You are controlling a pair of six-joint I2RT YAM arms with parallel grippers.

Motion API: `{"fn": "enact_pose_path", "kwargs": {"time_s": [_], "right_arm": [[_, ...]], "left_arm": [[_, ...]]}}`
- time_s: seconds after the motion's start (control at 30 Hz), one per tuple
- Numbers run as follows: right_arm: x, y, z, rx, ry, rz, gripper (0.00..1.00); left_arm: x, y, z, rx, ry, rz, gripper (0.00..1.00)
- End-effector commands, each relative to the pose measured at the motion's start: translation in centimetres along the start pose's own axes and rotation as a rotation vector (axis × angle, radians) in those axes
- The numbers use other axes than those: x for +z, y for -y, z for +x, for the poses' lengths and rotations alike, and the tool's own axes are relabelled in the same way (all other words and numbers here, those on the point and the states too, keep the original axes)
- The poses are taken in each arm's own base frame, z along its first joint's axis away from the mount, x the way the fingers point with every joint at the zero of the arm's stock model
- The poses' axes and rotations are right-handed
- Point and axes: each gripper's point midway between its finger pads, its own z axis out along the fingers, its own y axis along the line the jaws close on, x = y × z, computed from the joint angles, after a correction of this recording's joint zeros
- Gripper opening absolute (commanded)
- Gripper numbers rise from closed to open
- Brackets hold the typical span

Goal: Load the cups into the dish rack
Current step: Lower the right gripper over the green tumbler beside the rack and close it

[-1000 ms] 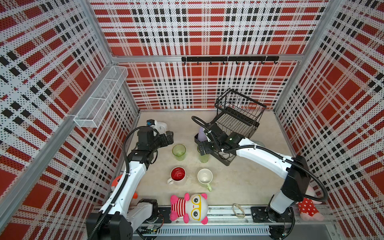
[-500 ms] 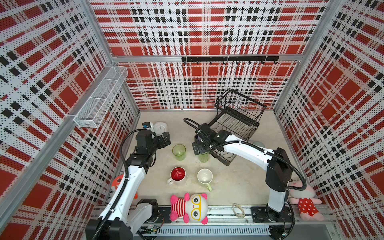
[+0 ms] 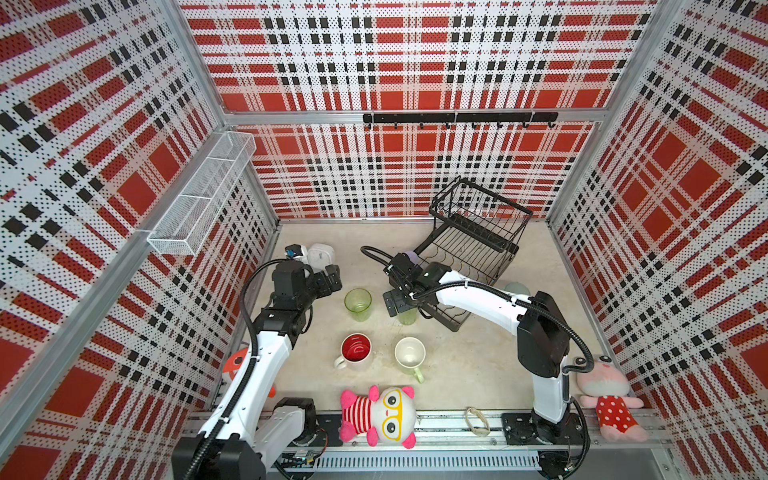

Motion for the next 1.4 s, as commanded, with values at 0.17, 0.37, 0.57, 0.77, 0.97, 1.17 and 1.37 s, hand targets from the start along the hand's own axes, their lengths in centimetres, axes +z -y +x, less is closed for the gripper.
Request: {"fn": "enact_pose_path", "kwargs": {"time_s": [0.17, 0.37, 0.57, 0.77, 0.97, 1.17, 1.37], "right_arm": [[1.1, 0.5, 1.3, -0.025, -0.034, 0.04, 0.94], [1.7, 0.5, 1.6, -0.032, -0.038, 0.042, 0.97], [2.3, 0.4, 1.0, -0.043, -0.035, 0.034, 0.96], [1.8, 0.6, 0.5, -0.037, -0.066, -0.012, 0.96], [2.0, 0.7, 0.7, -0.065, -0.112, -0.007, 0.97], [2.5, 0.6, 0.8, -0.081, -0.132, -0.002, 0.96], [3.2, 0.7, 0.8, -0.09, -0.14, 0.016, 0.93]], "left_arm": [[0.1, 0.4, -0.7, -0.017, 0.016, 0.027, 0.98], [-0.3, 0.7, -0.9, -0.022, 0.024, 0.045, 0.98], [-0.3, 1.0, -0.9, -0.026, 0.015, 0.056, 0.98], [-0.3, 1.0, -0.8, -0.029, 0.011, 0.061, 0.98], [-0.1, 1.0, -0.6, -0.032, 0.003, 0.061, 0.98], [0.0, 1.1, -0.5, -0.031, -0.004, 0.069, 0.98], [-0.1, 1.1, -0.5, -0.032, -0.003, 0.07, 0.98]]}}
